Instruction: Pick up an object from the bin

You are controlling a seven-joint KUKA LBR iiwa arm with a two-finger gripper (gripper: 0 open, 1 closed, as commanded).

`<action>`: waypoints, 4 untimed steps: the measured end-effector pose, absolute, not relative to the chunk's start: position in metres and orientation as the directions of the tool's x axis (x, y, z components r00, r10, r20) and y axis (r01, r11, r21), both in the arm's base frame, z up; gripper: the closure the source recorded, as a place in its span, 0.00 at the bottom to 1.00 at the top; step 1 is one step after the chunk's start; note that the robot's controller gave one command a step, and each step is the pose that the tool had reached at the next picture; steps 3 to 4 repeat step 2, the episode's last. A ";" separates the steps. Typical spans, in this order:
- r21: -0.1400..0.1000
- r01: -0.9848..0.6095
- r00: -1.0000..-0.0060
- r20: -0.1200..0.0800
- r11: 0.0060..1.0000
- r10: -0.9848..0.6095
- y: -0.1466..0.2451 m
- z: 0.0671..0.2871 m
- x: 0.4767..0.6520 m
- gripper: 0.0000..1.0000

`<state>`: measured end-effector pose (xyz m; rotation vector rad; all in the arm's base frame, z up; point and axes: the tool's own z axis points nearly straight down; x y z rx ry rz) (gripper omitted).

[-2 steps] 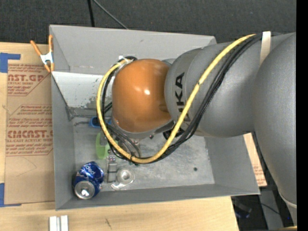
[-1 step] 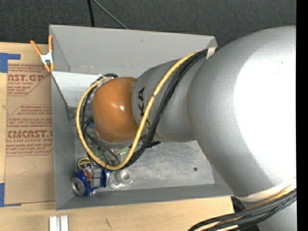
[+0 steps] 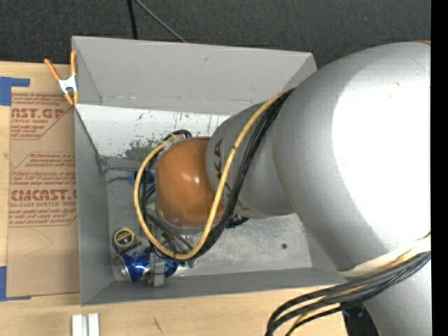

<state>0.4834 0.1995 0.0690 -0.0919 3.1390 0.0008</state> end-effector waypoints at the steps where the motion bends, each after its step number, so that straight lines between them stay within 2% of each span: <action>1: 0.005 -0.063 -0.998 -0.001 0.998 -0.063 0.203 0.073 0.484 1.00; 2: 0.002 -0.100 -0.995 -0.008 0.995 -0.100 0.201 0.210 0.481 1.00; 4: 0.002 -0.100 -0.995 -0.008 0.995 -0.100 0.201 0.210 0.481 1.00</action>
Offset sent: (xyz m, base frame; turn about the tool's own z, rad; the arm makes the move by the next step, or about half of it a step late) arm 0.0000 0.0000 0.0000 0.0000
